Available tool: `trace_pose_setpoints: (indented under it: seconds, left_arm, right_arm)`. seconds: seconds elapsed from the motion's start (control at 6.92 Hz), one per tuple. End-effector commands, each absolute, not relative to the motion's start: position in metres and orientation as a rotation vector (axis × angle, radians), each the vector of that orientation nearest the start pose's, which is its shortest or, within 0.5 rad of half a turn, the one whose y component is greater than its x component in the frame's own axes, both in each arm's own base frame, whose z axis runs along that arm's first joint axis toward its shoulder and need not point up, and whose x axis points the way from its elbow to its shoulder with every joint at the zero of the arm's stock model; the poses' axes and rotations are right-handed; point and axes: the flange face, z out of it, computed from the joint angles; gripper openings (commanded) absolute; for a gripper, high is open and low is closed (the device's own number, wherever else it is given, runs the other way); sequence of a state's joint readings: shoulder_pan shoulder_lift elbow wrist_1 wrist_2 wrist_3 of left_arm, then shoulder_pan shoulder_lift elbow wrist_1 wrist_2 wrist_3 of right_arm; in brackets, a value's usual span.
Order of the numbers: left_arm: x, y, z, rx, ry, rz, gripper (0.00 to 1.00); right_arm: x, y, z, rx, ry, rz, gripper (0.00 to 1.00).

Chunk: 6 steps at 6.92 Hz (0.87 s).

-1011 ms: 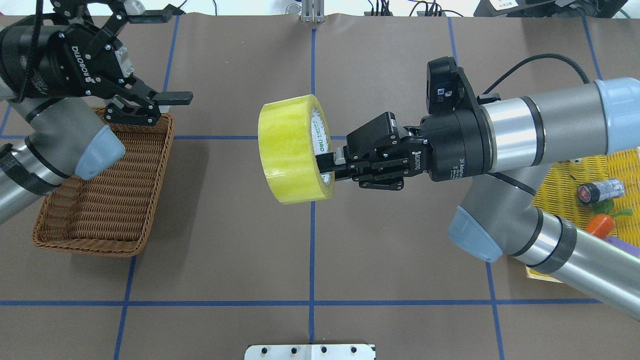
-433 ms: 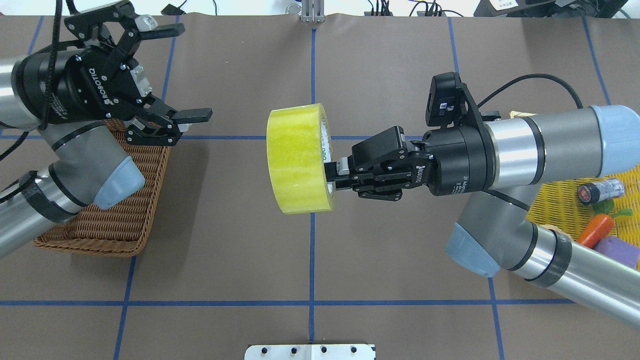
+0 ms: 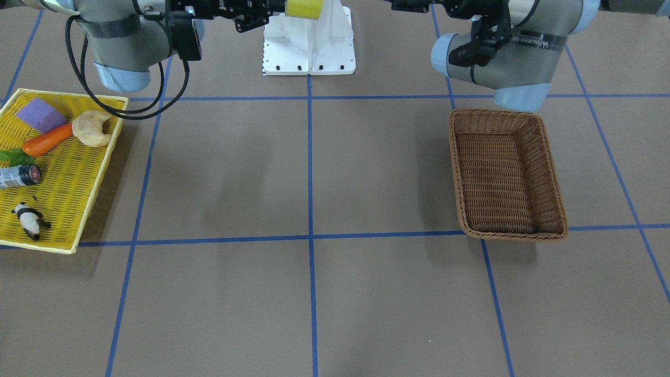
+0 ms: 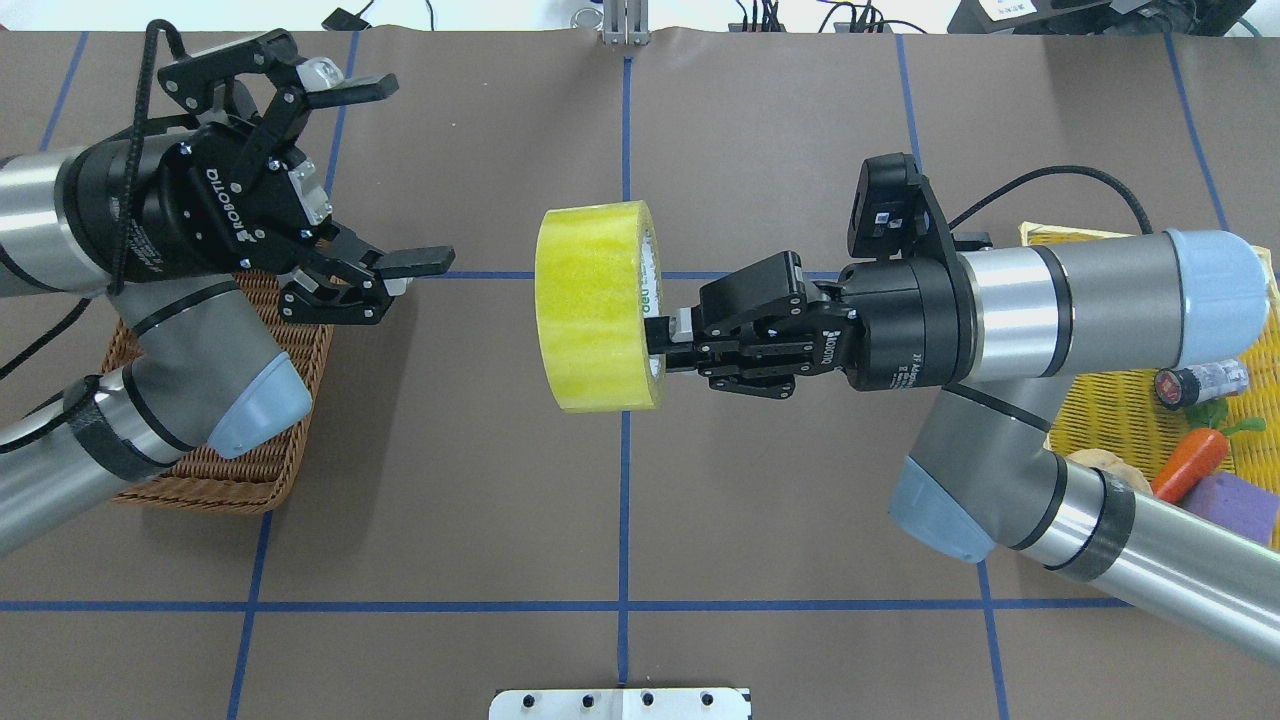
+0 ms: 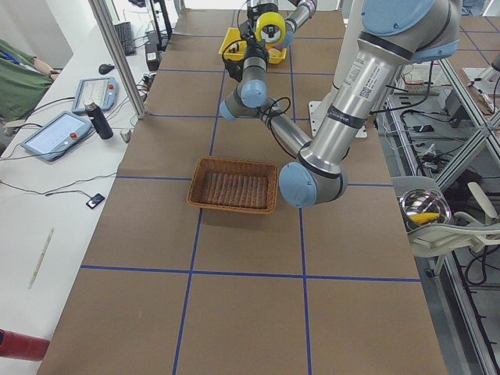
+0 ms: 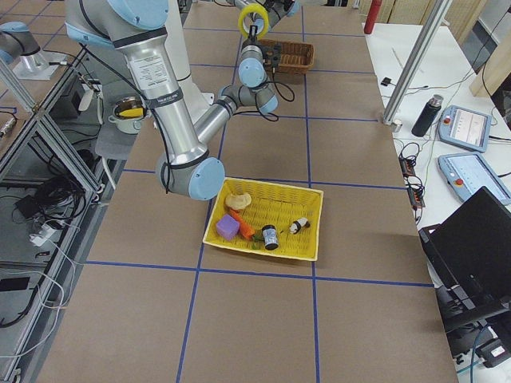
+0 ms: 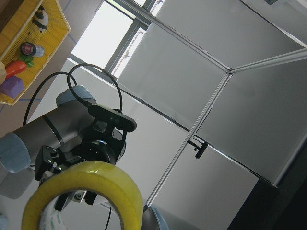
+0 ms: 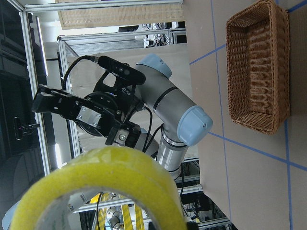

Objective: Move tape to another basket

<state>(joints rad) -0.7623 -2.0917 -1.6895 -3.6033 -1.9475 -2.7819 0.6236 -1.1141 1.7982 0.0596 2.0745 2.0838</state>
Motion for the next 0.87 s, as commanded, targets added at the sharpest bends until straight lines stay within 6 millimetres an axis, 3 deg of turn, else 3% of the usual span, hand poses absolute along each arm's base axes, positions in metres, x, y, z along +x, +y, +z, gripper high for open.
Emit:
trace_pose_setpoints:
  seconds: [0.0,0.72]
  left_arm:
    - [0.294,-0.391,0.165,-0.72,2.478,-0.242,0.98]
    - [0.31,-0.389,0.155,-0.744,2.442,-0.272,0.97]
  right_arm:
    - [-0.35,-0.357,0.163,-0.119,-2.205,0.061,0.0]
    - [-0.368,-0.343,0.16,-0.158,-2.215,0.077,0.0]
